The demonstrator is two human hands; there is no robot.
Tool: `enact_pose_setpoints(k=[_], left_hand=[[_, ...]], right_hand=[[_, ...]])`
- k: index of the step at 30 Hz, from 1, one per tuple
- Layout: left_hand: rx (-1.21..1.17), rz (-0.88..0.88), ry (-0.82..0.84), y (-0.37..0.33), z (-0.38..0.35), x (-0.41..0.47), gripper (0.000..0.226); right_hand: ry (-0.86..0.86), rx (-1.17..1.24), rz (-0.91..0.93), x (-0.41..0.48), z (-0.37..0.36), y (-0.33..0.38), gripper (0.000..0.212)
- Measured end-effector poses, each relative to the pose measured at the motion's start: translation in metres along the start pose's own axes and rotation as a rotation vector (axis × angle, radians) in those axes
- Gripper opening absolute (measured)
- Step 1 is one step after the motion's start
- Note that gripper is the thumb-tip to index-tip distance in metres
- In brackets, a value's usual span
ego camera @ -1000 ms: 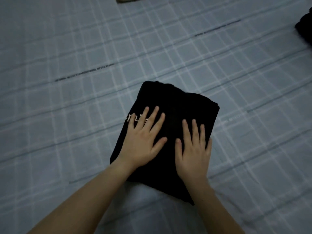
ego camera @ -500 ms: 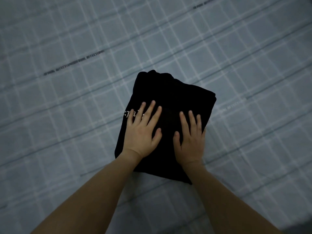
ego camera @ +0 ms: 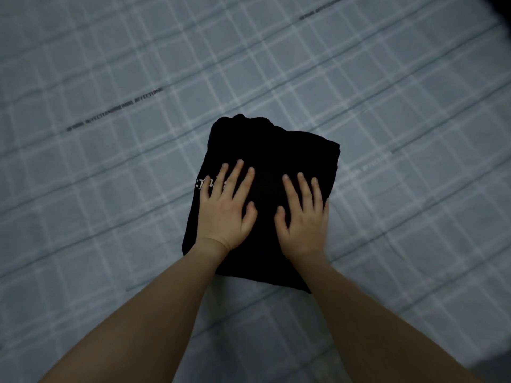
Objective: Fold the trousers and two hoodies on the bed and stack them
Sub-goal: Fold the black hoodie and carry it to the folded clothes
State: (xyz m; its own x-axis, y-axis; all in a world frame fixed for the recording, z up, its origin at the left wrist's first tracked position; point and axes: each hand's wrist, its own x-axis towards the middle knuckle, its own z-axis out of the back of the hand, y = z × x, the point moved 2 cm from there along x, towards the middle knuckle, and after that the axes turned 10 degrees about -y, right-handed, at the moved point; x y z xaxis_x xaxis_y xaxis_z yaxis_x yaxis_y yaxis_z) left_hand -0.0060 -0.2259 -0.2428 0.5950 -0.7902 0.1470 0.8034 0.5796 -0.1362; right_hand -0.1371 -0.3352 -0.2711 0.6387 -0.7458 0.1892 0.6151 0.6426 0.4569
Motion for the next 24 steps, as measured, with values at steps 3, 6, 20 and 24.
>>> enact_pose_setpoints(k=[3, 6, 20, 24], left_hand=[[-0.154, 0.037, -0.069, -0.003, 0.014, 0.003, 0.062], [-0.567, 0.250, -0.207, 0.008, 0.033, -0.005, 0.052], [-0.987, 0.710, 0.383, 0.044, 0.061, -0.050, 0.106], [-1.064, 0.779, 0.425, 0.019, 0.080, -0.091, 0.115]], right_hand=[[0.002, 0.004, -0.013, -0.001, 0.008, 0.000, 0.058], [0.049, -0.001, -0.046, -0.004, 0.019, 0.007, 0.056], [0.345, 0.407, -0.469, -0.033, 0.069, -0.005, 0.072], [0.557, 0.752, -0.523, -0.054, 0.112, -0.012, 0.073]])
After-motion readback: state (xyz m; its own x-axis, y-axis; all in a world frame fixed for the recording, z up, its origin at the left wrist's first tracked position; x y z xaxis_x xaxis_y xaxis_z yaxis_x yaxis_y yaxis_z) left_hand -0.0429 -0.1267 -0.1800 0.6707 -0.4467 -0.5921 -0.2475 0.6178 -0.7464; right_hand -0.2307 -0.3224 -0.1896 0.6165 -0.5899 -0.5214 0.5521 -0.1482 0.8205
